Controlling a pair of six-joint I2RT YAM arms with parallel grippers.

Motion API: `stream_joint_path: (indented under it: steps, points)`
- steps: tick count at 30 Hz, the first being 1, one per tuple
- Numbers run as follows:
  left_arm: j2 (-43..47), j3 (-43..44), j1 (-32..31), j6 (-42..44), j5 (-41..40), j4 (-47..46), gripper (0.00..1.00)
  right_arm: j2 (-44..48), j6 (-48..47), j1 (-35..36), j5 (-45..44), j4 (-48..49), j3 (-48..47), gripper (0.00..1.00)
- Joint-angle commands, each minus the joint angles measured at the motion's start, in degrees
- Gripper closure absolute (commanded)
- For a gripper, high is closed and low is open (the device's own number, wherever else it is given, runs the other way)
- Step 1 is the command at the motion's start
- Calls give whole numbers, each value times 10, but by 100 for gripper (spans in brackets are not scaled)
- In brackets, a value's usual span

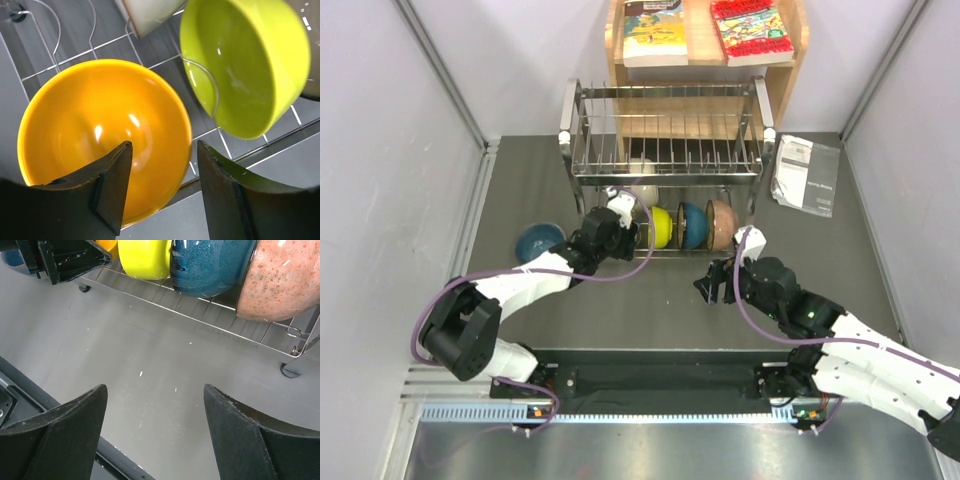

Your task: Unload the bowls from the dish rack

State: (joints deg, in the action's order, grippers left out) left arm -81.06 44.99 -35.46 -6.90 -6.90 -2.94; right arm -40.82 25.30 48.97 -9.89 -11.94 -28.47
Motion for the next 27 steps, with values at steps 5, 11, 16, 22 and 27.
stream_joint_path:
  steps: [5,11,16,22,27]
  points:
    - [-22,30,-13,9,9,-7,40,7,8,6,-7,31,10,22]
    - [-64,48,-24,7,-22,6,41,14,10,5,-13,31,12,22]
    - [-87,56,-25,-5,-94,13,48,21,10,3,-14,28,17,22]
    - [-75,41,-25,-8,-123,-13,69,23,10,2,-14,28,20,22]
    - [-69,41,-25,-7,-114,-22,83,18,10,1,-12,29,19,22]
